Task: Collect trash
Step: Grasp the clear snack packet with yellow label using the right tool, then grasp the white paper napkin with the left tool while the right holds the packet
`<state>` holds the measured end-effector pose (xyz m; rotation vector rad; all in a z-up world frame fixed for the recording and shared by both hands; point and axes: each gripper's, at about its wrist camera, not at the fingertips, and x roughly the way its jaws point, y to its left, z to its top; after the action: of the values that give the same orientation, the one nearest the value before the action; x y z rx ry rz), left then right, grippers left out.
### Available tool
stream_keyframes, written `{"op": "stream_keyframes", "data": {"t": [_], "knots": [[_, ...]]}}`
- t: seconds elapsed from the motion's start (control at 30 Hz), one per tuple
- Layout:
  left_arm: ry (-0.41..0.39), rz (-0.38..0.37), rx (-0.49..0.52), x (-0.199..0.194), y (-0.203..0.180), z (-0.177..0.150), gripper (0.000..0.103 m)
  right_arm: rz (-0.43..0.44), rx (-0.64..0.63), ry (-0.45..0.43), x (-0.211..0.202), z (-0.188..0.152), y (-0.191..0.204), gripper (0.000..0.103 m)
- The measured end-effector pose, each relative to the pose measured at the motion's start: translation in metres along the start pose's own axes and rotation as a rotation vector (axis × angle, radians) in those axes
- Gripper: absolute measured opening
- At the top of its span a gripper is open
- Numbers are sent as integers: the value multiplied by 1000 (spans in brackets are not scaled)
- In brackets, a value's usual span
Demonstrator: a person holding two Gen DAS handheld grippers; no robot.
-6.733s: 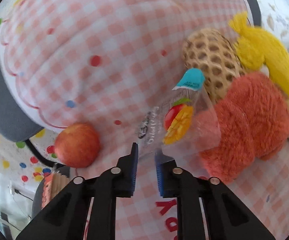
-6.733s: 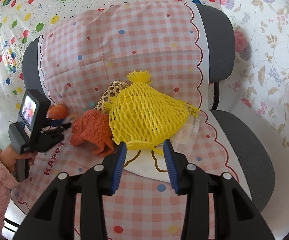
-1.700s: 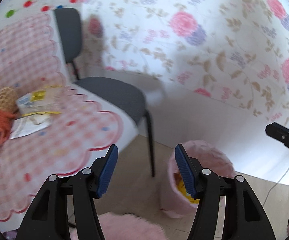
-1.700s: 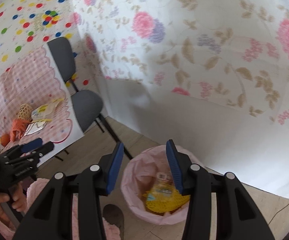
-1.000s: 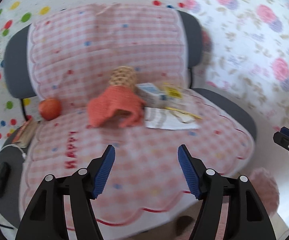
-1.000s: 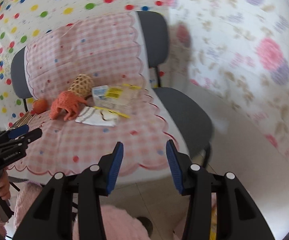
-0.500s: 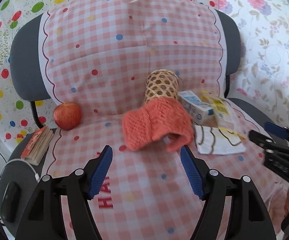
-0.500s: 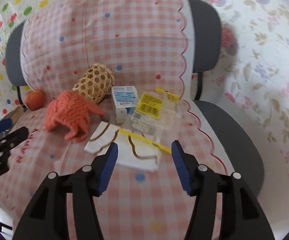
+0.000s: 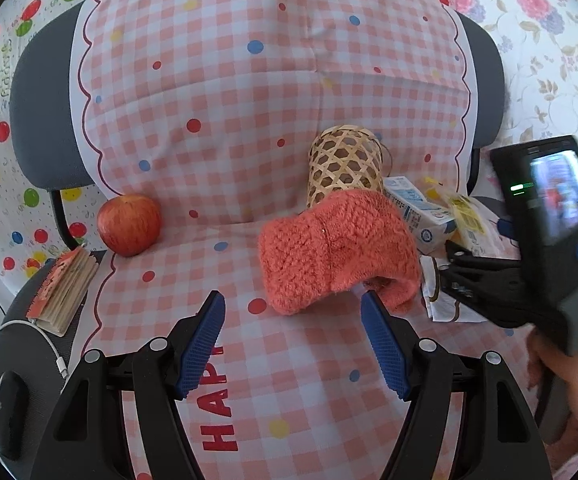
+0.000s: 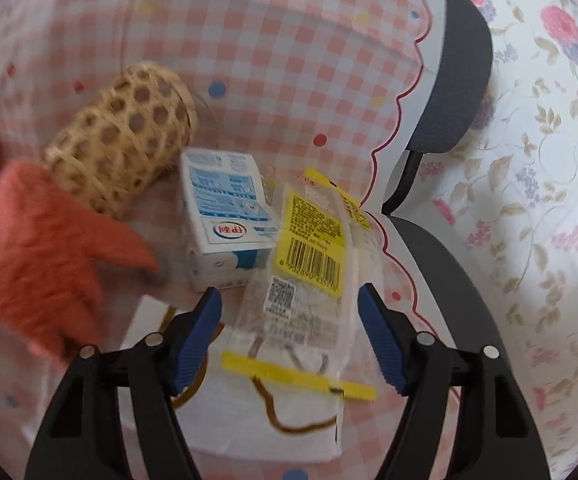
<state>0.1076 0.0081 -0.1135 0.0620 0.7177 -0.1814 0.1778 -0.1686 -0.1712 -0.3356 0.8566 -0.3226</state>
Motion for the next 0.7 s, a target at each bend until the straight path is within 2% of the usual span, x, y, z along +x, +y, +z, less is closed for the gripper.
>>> {"op": "stream_keyframes", "data": {"t": [0.03,0.17,0.27,0.33,0.47,0.6,0.7], "knots": [[0,-1,0,0,0,0,71,-21,-8,13,5,0,1,58],[-5,6,3,-4,-1,-2,71,-62,9,18,9,-2,-15,15],[-12,8,11,-10,-3,-3,71,-39,79,-39,-10,-6,-50,3],[-16,6,18,-14,-7,-4,71,10,148,-79,-28,-10,-78,2],[-15,-28,34,-18,-19,-8,71,194,308,-136,-65,-30,-143,2],[-8,-87,55,-20,-32,-14,71,377,424,-128,-93,-61,-182,2],[6,-112,46,-18,-38,-16,71,433,464,-119,-105,-84,-188,2]]}}
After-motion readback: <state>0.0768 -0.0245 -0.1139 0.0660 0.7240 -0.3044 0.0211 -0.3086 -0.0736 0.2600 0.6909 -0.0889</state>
